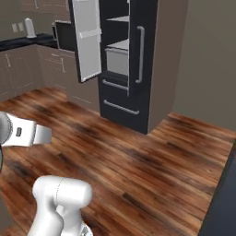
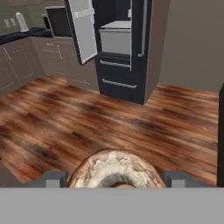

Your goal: Gather the mushroom and carrot from the fridge and place them on a tray on the dining counter. Then gather the chicken drumsticks from the fridge and place them on the other tray.

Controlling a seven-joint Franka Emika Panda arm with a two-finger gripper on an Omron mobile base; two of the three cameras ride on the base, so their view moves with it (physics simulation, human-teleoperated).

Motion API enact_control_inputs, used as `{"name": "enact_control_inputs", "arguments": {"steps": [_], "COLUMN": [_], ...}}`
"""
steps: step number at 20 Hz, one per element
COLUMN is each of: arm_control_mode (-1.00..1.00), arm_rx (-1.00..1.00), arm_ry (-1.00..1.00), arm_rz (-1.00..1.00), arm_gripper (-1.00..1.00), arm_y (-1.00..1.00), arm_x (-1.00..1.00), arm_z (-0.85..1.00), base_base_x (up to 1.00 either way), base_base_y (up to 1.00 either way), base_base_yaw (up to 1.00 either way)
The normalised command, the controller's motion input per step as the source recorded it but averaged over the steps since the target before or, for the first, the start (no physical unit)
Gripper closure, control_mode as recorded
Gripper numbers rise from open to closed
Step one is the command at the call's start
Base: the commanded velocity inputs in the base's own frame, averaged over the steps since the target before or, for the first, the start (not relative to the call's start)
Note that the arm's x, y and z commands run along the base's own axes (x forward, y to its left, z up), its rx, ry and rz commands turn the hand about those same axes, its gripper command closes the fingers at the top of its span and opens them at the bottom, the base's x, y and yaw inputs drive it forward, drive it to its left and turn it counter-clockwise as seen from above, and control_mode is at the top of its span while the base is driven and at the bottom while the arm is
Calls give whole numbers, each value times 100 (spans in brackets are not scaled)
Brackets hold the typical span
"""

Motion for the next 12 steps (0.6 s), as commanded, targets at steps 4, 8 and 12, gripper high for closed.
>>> {"name": "enact_control_inputs", "arguments": {"steps": [4,8,12], "arm_control_mode": [100,100,100], "arm_rx": [0,0,0], "arm_ry": [0,0,0], "arm_rz": [0,0,0], "arm_gripper": [100,100,100], "arm_y": [0,0,0], "arm_x": [0,0,0], "arm_z": [0,0,0], "base_base_x": [-91,-58,-56], "base_base_y": [74,100,98], "base_base_yaw": [0,11,26]}}
